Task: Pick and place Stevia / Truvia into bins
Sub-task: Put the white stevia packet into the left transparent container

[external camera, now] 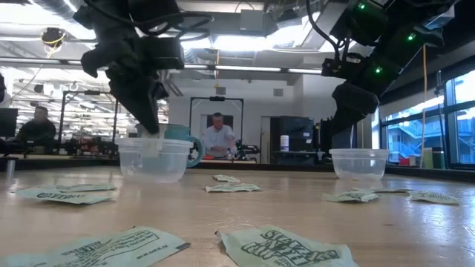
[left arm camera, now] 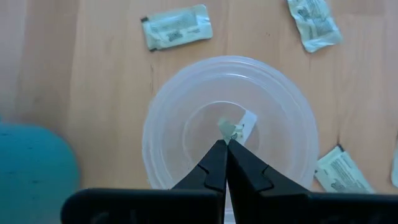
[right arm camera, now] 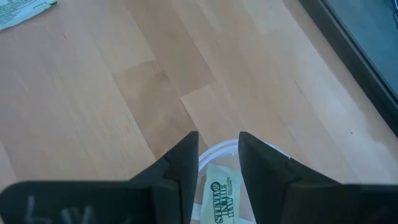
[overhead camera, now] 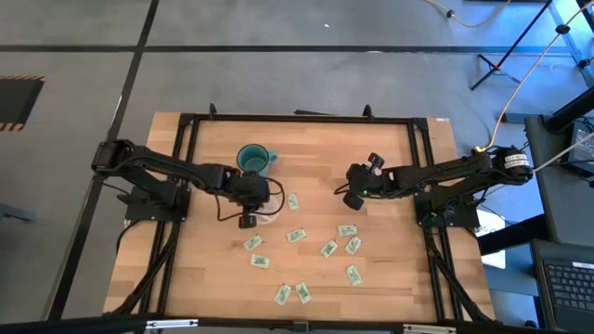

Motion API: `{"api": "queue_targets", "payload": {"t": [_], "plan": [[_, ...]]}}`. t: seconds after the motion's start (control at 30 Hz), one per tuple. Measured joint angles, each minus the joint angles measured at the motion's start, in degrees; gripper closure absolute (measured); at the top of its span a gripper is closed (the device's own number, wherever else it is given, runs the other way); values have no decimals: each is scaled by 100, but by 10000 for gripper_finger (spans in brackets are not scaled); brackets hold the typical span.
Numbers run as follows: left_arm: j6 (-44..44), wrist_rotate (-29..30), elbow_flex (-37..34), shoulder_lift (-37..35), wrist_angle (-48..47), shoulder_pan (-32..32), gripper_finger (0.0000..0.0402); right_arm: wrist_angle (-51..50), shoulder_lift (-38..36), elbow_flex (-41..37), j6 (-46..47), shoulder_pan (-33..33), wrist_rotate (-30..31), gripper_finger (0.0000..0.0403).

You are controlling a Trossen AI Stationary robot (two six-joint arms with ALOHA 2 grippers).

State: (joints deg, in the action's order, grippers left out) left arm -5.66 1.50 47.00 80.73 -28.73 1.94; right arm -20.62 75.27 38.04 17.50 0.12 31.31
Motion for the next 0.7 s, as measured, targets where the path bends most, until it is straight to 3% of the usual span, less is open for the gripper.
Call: {"api": "queue_targets", "payload": {"t": [0.7], "plan": [[12, -148, 1, -440, 16, -59, 316, 88, 0, 0, 2, 2, 0, 285]]}}
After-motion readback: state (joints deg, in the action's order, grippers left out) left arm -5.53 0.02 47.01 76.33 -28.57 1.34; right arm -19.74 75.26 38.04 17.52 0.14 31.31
